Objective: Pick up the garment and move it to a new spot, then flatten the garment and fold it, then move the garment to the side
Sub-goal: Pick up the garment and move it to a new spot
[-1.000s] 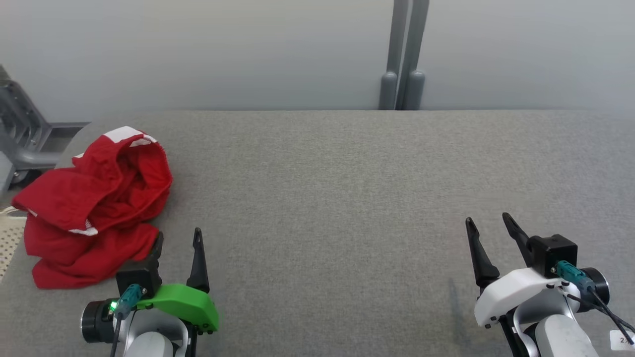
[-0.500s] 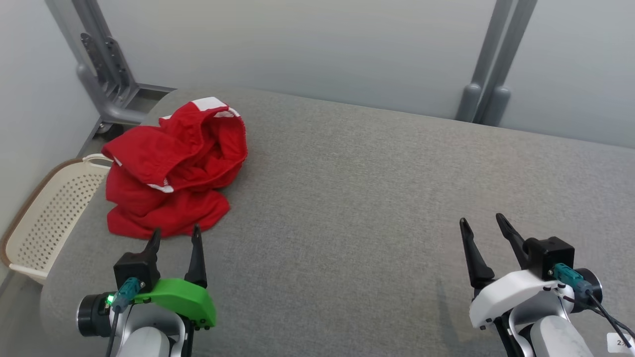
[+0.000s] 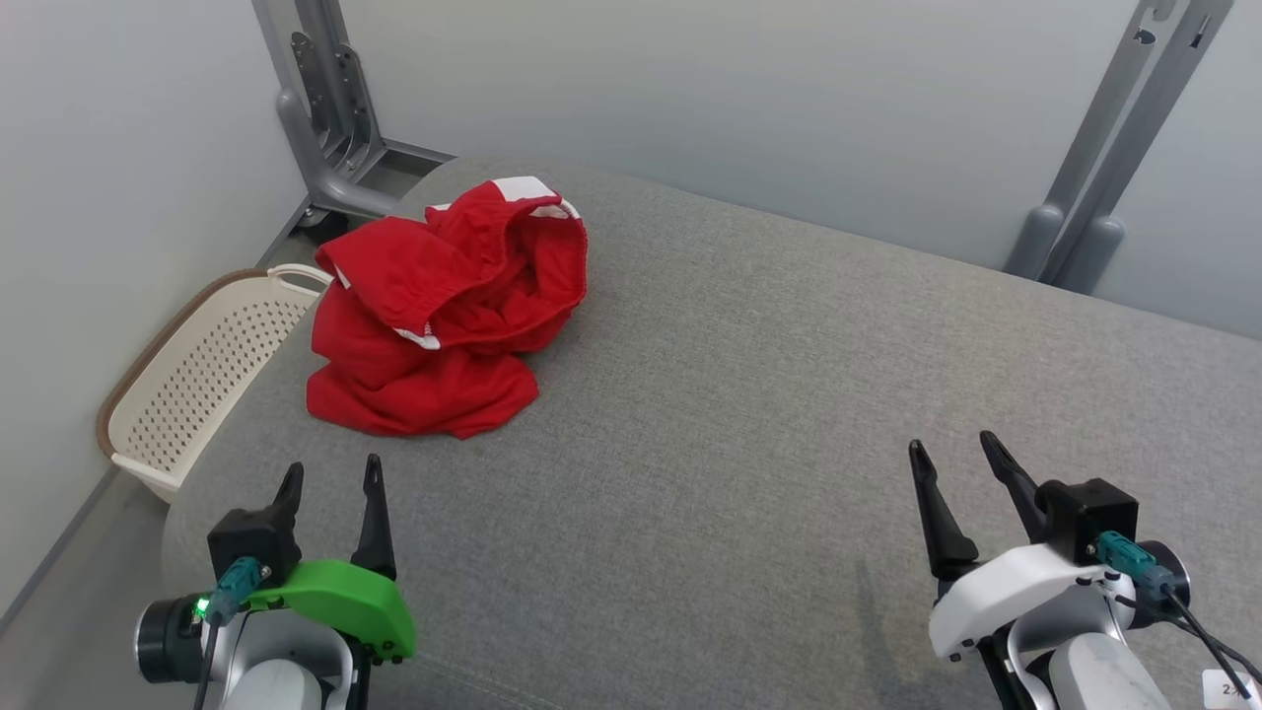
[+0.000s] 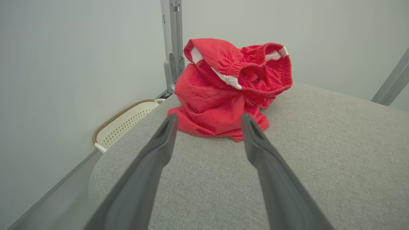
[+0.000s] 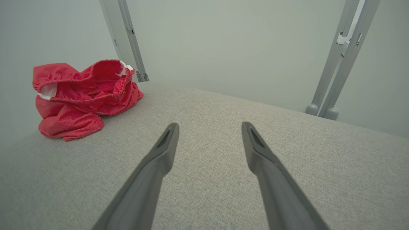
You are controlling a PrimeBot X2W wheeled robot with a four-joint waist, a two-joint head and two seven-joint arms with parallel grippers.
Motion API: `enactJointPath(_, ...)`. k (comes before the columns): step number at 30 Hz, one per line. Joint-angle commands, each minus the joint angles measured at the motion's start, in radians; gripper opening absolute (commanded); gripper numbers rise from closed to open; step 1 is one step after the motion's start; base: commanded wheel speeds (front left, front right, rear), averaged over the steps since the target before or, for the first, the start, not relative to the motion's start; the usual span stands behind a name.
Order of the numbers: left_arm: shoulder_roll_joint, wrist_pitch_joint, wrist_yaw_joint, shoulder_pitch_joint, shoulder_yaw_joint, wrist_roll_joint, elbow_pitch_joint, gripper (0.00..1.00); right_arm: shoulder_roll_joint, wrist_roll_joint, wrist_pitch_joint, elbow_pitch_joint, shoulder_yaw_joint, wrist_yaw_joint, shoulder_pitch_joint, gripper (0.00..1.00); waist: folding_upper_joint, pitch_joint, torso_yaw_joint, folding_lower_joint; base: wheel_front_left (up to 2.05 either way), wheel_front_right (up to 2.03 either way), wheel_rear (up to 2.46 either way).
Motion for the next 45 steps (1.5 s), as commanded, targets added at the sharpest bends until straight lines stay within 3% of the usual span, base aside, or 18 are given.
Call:
enactJointPath(1,0.000,0.008,0.001,-0.001,-0.002,-0.005,-0.003,1.00,-0.004,0.006,-0.006,0.001,-0.003,0.000,0.006,1.00,0.0000,0.000,0.008,0.0000,0.00,0.00,0.00)
enactJointPath(8,-0.036,0.195,-0.007,-0.170,0.001,-0.082,0.058,1.00,-0.004,-0.029,0.029,-0.053,-0.002,0.000,0.017,1.00,0.0000,0.052,0.035,0.0000,0.00,0.00,0.00)
enactJointPath(16,-0.054,0.455,0.045,-0.483,0.014,-0.140,0.191,1.00,-0.005,-0.114,0.133,-0.190,0.076,0.000,-0.049,1.00,0.0000,0.239,-0.040,0.0000,0.00,0.00,0.00)
enactJointPath(24,0.031,0.631,0.099,-0.727,-0.015,-0.076,0.330,1.00,-0.053,-0.133,0.195,-0.300,0.129,0.000,-0.104,1.00,0.0000,0.388,-0.110,0.0000,0.00,0.00,0.00)
enactJointPath(32,0.071,0.749,0.144,-0.780,-0.019,-0.066,0.380,1.00,-0.080,-0.125,0.219,-0.353,0.141,0.000,-0.103,1.00,0.0000,0.437,-0.135,0.0000,0.00,0.00,0.00)
enactJointPath(33,0.075,0.753,0.146,-0.781,-0.020,-0.067,0.377,0.83,-0.081,-0.125,0.220,-0.356,0.141,0.000,-0.102,1.00,0.0000,0.439,-0.135,0.0000,0.00,0.00,0.00)
enactJointPath(34,0.080,0.748,0.145,-0.784,-0.023,-0.061,0.370,0.36,-0.082,-0.125,0.221,-0.356,0.141,0.000,-0.101,1.00,0.0000,0.440,-0.135,0.0000,0.00,0.00,0.00)
enactJointPath(35,0.081,0.744,0.145,-0.785,-0.025,-0.059,0.367,0.00,-0.081,-0.124,0.220,-0.355,0.140,0.000,-0.100,1.00,0.0000,0.439,-0.134,0.0000,0.00,0.00,0.00)
enactJointPath(45,0.065,0.672,0.142,-0.760,-0.042,-0.056,0.337,0.00,-0.060,-0.110,0.194,-0.304,0.153,0.000,-0.098,1.00,0.0000,0.357,-0.134,0.0000,0.00,0.00,0.00)
